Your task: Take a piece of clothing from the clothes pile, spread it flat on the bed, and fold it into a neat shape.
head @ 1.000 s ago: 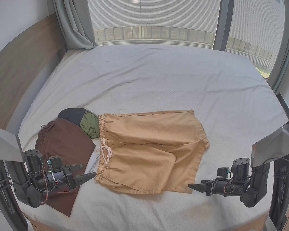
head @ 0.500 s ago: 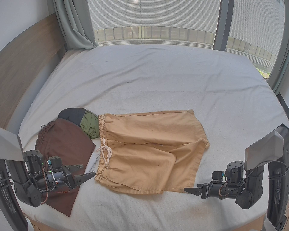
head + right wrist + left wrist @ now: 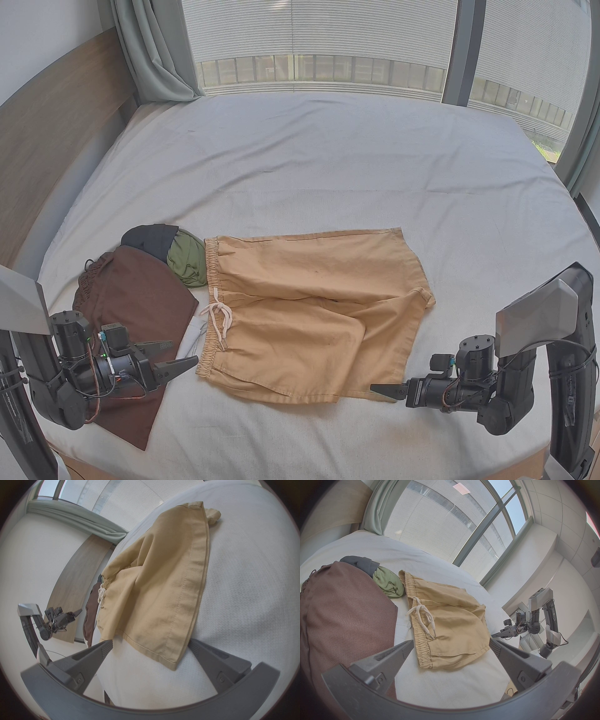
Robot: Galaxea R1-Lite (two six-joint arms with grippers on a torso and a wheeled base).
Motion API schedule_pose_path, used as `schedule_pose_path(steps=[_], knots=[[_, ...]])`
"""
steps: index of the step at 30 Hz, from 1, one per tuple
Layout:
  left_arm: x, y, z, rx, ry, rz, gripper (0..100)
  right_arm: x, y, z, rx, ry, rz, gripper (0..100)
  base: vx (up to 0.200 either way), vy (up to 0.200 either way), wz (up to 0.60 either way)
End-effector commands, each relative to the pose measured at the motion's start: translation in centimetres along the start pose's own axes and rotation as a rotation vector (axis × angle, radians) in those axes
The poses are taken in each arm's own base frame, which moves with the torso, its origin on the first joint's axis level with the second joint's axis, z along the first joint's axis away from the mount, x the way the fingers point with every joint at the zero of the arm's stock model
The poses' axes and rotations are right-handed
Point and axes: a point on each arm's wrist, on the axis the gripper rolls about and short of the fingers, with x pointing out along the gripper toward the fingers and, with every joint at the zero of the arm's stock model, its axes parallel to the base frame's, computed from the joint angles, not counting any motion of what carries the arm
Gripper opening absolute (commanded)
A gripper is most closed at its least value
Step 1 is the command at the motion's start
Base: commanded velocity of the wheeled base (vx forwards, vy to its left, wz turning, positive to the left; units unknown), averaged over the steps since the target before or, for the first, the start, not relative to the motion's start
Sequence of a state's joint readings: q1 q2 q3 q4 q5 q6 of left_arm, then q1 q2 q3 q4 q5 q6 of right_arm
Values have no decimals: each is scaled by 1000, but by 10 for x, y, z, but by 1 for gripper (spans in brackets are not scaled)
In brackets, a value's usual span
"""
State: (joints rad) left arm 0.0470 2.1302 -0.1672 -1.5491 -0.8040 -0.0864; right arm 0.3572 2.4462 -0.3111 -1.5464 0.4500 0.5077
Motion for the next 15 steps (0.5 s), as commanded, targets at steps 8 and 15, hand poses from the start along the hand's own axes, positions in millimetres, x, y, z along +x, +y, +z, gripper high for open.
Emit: schedule_pose_path(steps=[8,15], knots=[[0,0,0,0,-1,1,100,3,3,2,9,-9,10,0,0,0,0],[0,0,0,-1,1,1,100,-2,4,3,4,-51,-65,0,0,0,0]])
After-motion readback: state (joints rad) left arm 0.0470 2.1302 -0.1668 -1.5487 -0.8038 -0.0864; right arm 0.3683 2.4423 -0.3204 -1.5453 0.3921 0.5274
